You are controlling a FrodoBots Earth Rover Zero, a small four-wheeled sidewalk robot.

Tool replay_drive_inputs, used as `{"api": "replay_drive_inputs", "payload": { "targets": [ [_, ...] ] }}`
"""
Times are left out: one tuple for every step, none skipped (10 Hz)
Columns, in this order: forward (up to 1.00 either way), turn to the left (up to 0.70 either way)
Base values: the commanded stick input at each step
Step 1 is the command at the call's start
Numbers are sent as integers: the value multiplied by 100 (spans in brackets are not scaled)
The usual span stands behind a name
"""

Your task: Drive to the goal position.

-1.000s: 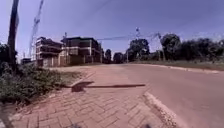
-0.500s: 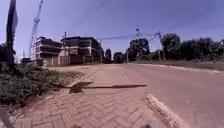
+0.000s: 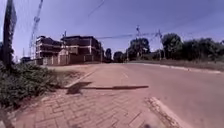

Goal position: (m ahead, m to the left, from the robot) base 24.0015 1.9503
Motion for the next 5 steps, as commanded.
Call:
{"api": "replay_drive_inputs", "payload": {
  "targets": [
    [30,0],
    [30,0],
    [30,0],
    [30,0],
    [30,0]
  ]
}}
